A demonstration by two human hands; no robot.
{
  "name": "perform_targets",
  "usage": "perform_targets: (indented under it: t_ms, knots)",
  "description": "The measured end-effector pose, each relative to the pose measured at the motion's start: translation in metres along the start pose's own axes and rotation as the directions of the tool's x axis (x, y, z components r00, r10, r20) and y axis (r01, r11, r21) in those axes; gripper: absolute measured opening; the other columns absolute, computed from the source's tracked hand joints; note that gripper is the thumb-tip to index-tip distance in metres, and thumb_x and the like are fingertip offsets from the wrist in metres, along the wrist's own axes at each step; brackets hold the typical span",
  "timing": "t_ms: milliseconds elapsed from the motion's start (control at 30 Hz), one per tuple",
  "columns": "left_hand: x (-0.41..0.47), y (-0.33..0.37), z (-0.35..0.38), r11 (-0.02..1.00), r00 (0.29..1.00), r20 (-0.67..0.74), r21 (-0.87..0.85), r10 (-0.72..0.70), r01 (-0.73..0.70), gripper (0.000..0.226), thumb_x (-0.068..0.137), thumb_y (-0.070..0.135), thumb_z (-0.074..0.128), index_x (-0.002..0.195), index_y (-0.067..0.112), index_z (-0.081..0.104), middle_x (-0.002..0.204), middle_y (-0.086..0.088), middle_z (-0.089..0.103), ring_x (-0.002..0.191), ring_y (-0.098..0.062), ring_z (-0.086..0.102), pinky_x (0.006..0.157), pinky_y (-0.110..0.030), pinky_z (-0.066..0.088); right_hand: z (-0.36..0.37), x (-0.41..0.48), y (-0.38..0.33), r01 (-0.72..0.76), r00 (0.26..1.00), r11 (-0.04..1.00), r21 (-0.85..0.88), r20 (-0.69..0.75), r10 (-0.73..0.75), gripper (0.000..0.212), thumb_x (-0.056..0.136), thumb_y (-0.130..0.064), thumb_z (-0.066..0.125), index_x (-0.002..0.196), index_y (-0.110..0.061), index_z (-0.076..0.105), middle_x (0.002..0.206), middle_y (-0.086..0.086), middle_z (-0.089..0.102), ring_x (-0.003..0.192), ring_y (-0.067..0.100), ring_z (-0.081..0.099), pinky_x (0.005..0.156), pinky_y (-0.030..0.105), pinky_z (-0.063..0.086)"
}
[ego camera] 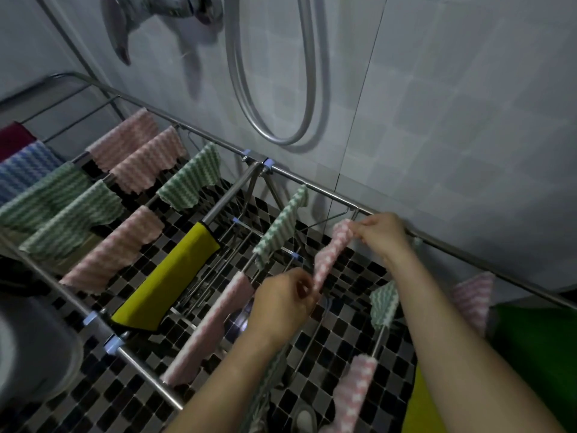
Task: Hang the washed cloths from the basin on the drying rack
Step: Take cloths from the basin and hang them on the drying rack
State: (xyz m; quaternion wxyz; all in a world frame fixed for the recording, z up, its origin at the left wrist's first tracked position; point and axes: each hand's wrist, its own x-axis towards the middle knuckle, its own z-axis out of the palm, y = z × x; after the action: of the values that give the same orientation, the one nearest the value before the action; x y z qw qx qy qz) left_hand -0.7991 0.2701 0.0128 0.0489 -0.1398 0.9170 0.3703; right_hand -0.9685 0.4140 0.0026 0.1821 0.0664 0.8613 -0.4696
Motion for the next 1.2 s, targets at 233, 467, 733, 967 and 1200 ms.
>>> perform_targets:
  t_ms: [233,467,733,967,1200]
  knots:
    - [-0.001,0.007,0.006,0.994,0.989,-0.112,0.073,0.094,-0.086,0.011,0.092,0.028,0.063,0.095,0.020,0.070,0.091,0.006,0.067,0.077,-0.008,0.061,0.070,-0.024,0.053,0.002,0.003,-0.019,0.086,0.978,0.970,-0.229,-0.166,-0.126,0.019,0.088,-0.023,0.066,0.071,-0.016,0.067,0.073,0.007,0.068,0.075,0.028,0.066,0.066,0.027,0.045]
    - [0.002,0.011,0.010,0.986,0.971,-0.189,0.109,0.148,-0.129,0.018,0.095,0.029,0.057,0.104,0.019,0.068,0.097,0.002,0.063,0.081,-0.015,0.061,0.069,-0.030,0.053,0.000,-0.003,-0.017,0.137,0.936,0.947,-0.292,-0.274,-0.220,0.018,0.092,-0.025,0.061,0.089,-0.008,0.067,0.077,0.004,0.061,0.070,0.022,0.055,0.060,0.026,0.036]
    - [-0.003,0.010,0.012,0.970,0.978,-0.118,0.189,0.173,-0.149,0.019,0.097,0.028,0.051,0.104,0.019,0.067,0.091,0.002,0.064,0.078,-0.015,0.061,0.072,-0.034,0.055,0.002,-0.006,-0.019,0.027,0.991,0.913,-0.407,-0.108,-0.078,0.030,0.088,-0.037,0.061,0.081,-0.009,0.071,0.060,0.000,0.057,0.052,0.013,0.051,0.046,0.018,0.027]
    - [-0.002,0.013,0.016,0.967,0.970,-0.161,0.210,0.181,-0.145,0.018,0.097,0.024,0.053,0.099,0.017,0.070,0.087,0.000,0.063,0.073,-0.018,0.060,0.066,-0.032,0.052,0.010,-0.009,-0.022,0.041,0.981,0.903,-0.428,-0.156,-0.119,0.023,0.091,-0.027,0.057,0.094,-0.008,0.070,0.076,0.012,0.063,0.068,0.025,0.058,0.050,0.021,0.029]
    - [0.000,0.009,0.020,0.980,0.967,-0.187,0.132,0.174,-0.151,0.021,0.096,0.025,0.052,0.113,0.022,0.064,0.096,0.000,0.064,0.083,-0.018,0.061,0.069,-0.032,0.050,0.014,-0.018,-0.011,0.109,0.976,0.961,-0.253,-0.156,-0.152,0.039,0.098,-0.034,0.047,0.072,-0.010,0.065,0.067,0.006,0.064,0.068,0.027,0.064,0.052,0.022,0.037]
